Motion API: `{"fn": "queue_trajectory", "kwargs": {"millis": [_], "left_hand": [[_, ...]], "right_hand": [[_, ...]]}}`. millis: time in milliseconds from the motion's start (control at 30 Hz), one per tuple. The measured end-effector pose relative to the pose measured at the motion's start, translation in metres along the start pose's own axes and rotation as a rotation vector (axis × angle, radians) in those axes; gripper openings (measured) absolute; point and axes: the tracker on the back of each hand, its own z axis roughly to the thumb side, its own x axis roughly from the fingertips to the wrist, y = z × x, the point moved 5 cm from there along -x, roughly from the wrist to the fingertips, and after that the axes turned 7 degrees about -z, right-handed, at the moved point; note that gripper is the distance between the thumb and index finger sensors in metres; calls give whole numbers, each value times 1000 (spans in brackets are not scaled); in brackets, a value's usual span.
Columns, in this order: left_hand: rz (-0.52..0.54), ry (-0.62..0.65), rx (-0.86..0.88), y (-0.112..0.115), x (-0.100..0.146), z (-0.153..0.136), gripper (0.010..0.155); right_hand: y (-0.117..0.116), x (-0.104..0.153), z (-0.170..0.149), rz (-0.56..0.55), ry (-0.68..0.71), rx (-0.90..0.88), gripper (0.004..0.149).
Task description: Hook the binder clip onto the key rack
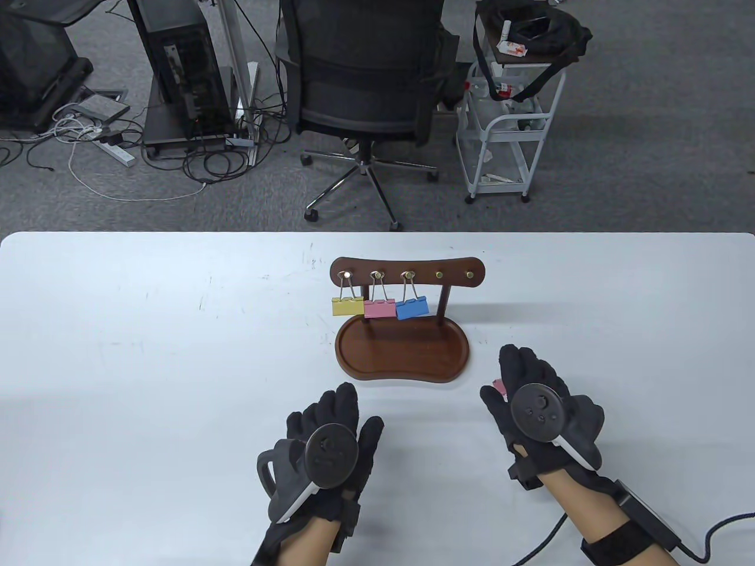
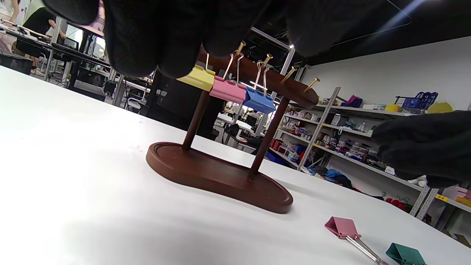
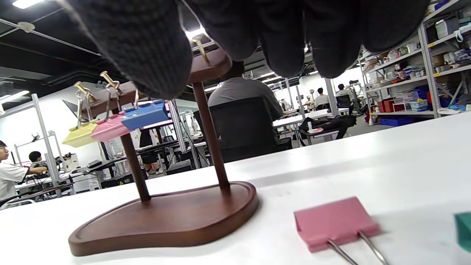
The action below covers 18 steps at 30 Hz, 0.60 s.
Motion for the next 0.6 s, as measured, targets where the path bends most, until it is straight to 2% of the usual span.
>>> {"fn": "queue_trajectory", "kwargs": {"millis": [367,600], "left_hand": [[-4,-4,-1,0,0,0,75],[-1,1,0,0,0,1,75]], "right_hand": [[-15,0,-32,40,-83,25,78],[-33,-4,-66,99,-200,52,78]]}}
